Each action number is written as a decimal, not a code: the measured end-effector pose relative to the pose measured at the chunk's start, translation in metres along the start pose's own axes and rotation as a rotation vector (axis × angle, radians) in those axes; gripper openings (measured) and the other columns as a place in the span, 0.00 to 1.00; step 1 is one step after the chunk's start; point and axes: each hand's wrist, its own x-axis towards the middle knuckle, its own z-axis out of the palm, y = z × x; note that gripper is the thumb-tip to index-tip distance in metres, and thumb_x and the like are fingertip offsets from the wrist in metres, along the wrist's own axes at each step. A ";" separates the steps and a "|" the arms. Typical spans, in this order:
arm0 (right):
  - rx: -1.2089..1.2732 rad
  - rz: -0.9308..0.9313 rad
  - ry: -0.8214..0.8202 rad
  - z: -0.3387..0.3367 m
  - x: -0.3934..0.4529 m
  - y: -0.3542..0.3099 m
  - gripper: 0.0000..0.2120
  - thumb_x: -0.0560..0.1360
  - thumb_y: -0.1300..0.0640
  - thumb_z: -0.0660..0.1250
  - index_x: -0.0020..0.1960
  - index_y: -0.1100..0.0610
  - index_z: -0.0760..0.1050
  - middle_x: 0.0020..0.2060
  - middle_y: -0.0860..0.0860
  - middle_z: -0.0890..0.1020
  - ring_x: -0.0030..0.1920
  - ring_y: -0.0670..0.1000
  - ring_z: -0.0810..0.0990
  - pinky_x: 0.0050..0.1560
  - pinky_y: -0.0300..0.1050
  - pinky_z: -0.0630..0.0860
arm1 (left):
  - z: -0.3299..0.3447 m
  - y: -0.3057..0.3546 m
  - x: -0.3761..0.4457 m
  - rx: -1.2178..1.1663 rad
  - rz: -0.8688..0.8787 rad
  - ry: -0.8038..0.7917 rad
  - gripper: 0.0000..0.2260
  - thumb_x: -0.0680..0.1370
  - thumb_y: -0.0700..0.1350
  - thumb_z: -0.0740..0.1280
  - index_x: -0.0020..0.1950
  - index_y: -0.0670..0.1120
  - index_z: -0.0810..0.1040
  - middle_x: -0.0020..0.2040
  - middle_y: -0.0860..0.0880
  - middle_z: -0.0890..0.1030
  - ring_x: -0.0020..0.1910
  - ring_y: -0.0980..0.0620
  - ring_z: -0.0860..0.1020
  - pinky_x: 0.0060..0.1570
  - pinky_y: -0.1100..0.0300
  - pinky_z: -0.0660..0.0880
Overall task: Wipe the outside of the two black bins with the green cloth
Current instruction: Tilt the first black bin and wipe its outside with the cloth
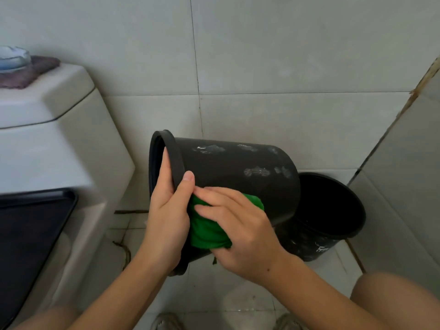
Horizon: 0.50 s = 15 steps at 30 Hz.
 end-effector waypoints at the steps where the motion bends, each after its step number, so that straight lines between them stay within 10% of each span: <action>1: -0.012 -0.031 -0.029 -0.002 -0.002 0.001 0.15 0.69 0.68 0.70 0.55 0.66 0.80 0.61 0.60 0.79 0.63 0.58 0.77 0.64 0.50 0.73 | -0.001 0.000 0.000 -0.002 0.000 -0.002 0.23 0.83 0.40 0.57 0.76 0.58 0.64 0.63 0.53 0.80 0.61 0.54 0.79 0.61 0.58 0.76; 9: -0.139 -0.124 0.015 -0.001 -0.009 0.002 0.13 0.73 0.70 0.64 0.56 0.65 0.81 0.57 0.61 0.81 0.61 0.60 0.78 0.64 0.54 0.73 | -0.007 0.002 0.005 -0.015 0.035 0.005 0.23 0.83 0.40 0.58 0.76 0.57 0.64 0.65 0.52 0.79 0.62 0.53 0.78 0.58 0.63 0.76; 15: -0.136 0.237 0.257 -0.019 0.011 0.024 0.17 0.69 0.65 0.68 0.58 0.63 0.81 0.58 0.56 0.81 0.58 0.55 0.79 0.61 0.48 0.75 | 0.002 0.001 0.001 -0.027 0.037 -0.032 0.23 0.82 0.40 0.59 0.76 0.57 0.64 0.65 0.51 0.79 0.63 0.50 0.78 0.65 0.53 0.74</action>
